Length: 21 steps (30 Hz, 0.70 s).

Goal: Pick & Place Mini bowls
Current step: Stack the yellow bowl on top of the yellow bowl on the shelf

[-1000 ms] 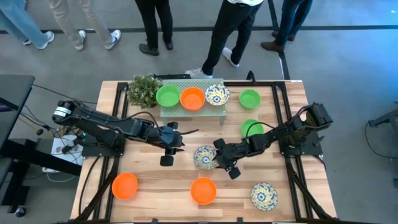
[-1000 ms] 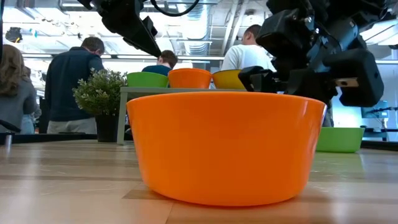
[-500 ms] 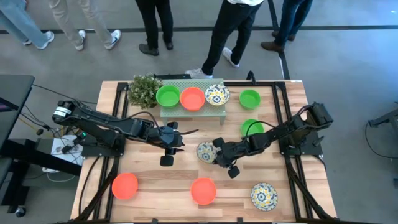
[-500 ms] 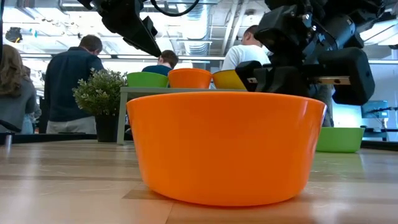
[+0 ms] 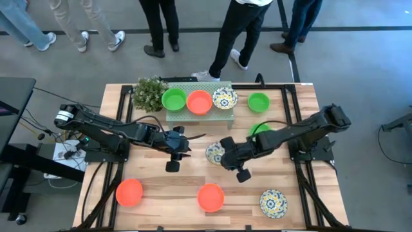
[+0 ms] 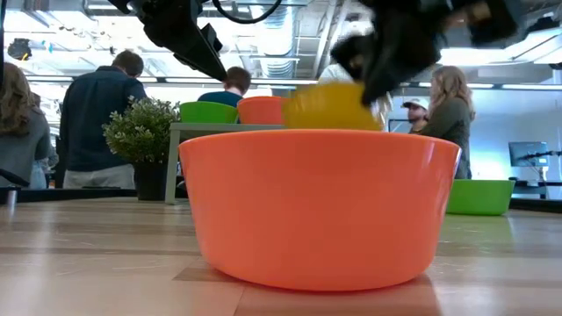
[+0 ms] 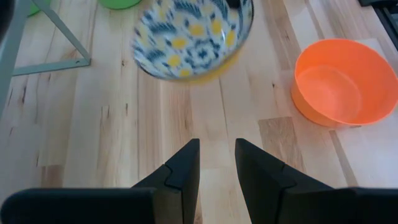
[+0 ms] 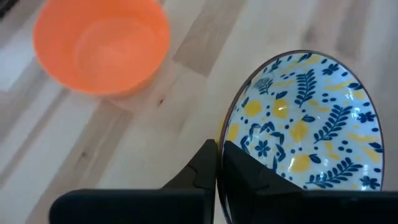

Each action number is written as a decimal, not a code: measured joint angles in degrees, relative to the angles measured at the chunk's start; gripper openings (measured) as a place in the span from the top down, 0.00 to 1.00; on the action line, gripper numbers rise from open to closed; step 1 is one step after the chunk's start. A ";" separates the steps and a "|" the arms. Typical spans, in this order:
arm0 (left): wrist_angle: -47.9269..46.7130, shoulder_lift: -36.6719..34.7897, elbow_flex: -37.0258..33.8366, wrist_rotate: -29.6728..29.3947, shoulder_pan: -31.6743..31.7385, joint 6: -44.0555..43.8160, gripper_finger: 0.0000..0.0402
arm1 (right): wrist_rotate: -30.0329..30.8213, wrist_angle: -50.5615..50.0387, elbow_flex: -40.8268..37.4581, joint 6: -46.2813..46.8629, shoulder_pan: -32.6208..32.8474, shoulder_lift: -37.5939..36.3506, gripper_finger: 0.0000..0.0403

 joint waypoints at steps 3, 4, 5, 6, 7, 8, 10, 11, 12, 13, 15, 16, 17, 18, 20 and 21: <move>0.02 0.00 0.00 0.00 -0.02 0.00 0.74 | 5.20 -8.44 5.58 -1.62 0.17 -1.64 0.98; 0.03 0.00 0.00 0.00 -0.02 0.00 0.74 | 6.97 -10.95 7.45 -2.16 0.29 -2.01 0.99; 0.04 0.00 0.00 0.00 -0.01 0.00 0.74 | 8.93 -13.53 9.18 -2.74 0.29 -2.45 0.99; 0.02 0.00 0.00 0.00 0.01 0.00 0.74 | 11.19 -15.79 10.90 -3.23 0.13 -2.84 0.99; 0.04 0.00 0.00 0.00 -0.01 0.00 0.74 | 13.40 -17.40 12.57 -3.91 0.03 -3.30 0.99; 0.04 0.00 0.00 0.00 -0.02 0.00 0.74 | 15.59 -18.71 14.10 -4.59 -0.24 -3.64 0.98; 0.04 0.00 0.00 0.00 0.01 0.00 0.74 | 19.52 -21.18 16.75 -6.26 -1.28 -4.18 0.97; 0.04 0.00 0.00 0.01 0.01 0.00 0.74 | 20.85 -22.27 17.83 -7.18 -2.08 -4.32 0.97; 0.04 0.00 0.00 0.00 -0.02 0.00 0.74 | 21.21 -23.01 18.84 -8.36 -3.11 -4.33 0.97; 0.05 0.00 0.00 0.00 0.01 0.00 0.74 | 21.21 -23.55 19.77 -9.54 -4.27 -4.32 0.97; 0.04 0.00 0.00 0.00 -0.02 0.00 0.74 | 21.19 -24.53 21.34 -11.74 -6.77 -4.32 0.98; 0.07 0.00 0.00 0.00 -0.02 0.00 0.74 | 21.19 -24.59 21.97 -12.75 -8.15 -4.32 0.98; 0.07 0.00 0.00 0.00 0.00 0.00 0.74 | 21.18 -24.36 22.38 -13.75 -9.50 -4.32 0.98; 0.06 0.00 0.00 0.00 0.01 0.00 0.74 | 21.18 -24.30 22.63 -14.64 -10.93 -4.32 0.98; 0.07 0.00 0.00 0.00 0.01 0.00 0.74 | 21.14 -24.46 23.06 -15.83 -13.85 -4.32 0.97; 0.06 0.00 0.00 0.00 -0.01 0.00 0.74 | 21.11 -24.40 23.20 -16.08 -15.41 -4.32 0.97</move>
